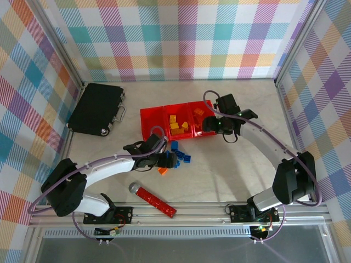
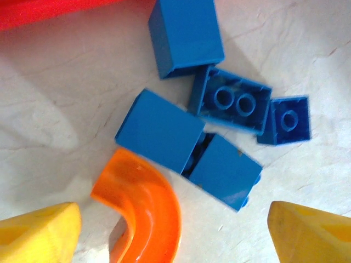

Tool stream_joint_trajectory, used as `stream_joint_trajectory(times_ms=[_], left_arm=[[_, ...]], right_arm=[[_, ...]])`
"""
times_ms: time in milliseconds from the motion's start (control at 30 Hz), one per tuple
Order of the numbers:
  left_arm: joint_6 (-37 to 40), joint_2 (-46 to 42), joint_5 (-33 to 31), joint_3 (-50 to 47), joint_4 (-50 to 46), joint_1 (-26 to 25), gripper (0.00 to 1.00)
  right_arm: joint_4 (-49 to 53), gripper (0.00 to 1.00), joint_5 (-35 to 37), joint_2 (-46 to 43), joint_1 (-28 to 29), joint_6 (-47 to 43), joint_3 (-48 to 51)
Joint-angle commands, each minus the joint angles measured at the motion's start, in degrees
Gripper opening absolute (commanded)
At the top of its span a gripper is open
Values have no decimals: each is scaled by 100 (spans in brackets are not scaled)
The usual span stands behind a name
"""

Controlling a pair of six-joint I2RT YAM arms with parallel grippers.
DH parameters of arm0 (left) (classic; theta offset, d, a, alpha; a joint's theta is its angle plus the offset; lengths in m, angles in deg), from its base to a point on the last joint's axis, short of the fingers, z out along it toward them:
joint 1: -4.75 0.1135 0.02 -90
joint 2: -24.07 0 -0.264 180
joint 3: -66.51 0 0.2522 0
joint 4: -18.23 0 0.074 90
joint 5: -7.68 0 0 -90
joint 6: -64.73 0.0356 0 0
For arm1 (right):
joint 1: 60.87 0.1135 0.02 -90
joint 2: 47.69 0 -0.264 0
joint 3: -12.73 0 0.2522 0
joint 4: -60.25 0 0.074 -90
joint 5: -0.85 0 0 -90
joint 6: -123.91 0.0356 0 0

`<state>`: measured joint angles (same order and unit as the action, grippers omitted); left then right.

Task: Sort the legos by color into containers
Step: Pick up the lego from the center of the table.

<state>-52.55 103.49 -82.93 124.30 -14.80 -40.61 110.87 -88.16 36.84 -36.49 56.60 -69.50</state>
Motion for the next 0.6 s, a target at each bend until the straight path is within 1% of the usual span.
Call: stream_joint_trajectory(times_ms=[0,133,233,467,567], left_arm=[[-105,-197,-352,33,-661,-95,82],[-398,-444,-715,-172,-750,-96,73],[-457,-547,-739,-254,-659,-97,59],[-499,-238,-713,-219,-510,-102,53],[-514,-66,-800,-197,-517,-98,47]], right_arm=[[-109,67,-5,-190,-19,108,115],[-153,67,-41,-275,-21,142,235],[-151,67,-61,-314,-21,162,294],[-166,67,-91,-340,-21,220,391],[-172,67,-99,-384,-21,238,434]])
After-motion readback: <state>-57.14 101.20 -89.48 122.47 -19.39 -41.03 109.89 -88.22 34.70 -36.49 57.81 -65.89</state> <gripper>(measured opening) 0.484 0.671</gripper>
